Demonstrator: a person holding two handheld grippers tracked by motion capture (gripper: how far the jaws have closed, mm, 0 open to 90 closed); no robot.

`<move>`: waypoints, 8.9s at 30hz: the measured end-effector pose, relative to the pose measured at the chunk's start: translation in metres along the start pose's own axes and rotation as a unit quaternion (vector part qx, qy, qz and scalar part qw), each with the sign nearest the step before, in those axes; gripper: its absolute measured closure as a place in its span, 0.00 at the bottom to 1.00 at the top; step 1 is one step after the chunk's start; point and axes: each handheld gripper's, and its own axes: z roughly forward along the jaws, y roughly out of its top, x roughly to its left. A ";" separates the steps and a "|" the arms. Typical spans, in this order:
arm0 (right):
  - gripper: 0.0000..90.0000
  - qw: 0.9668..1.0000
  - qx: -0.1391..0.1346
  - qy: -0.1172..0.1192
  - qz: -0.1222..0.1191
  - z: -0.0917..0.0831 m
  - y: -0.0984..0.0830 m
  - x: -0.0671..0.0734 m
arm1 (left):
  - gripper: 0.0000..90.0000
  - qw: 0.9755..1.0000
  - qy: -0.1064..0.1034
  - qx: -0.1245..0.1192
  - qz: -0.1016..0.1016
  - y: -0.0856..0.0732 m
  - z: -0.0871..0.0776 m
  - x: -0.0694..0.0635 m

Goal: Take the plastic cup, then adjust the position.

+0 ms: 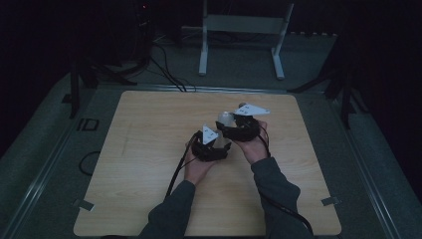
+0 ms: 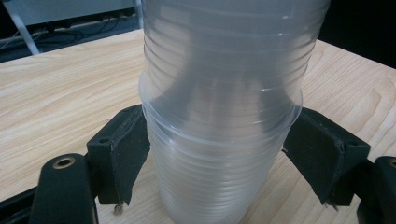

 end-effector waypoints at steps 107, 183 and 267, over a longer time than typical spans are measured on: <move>0.46 0.994 -0.085 -0.050 0.036 -0.095 0.012 -0.044 | 0.26 0.999 0.000 -0.035 0.001 -0.004 -0.036 0.002; 0.46 0.995 -0.026 -0.040 0.086 -0.079 -0.077 -0.036 | 0.29 0.996 -0.043 -0.054 0.051 -0.001 -0.057 -0.022; 0.48 0.938 -0.114 0.137 0.296 -0.074 -0.100 -0.036 | 0.20 0.988 -0.118 -0.070 0.074 0.006 -0.021 -0.062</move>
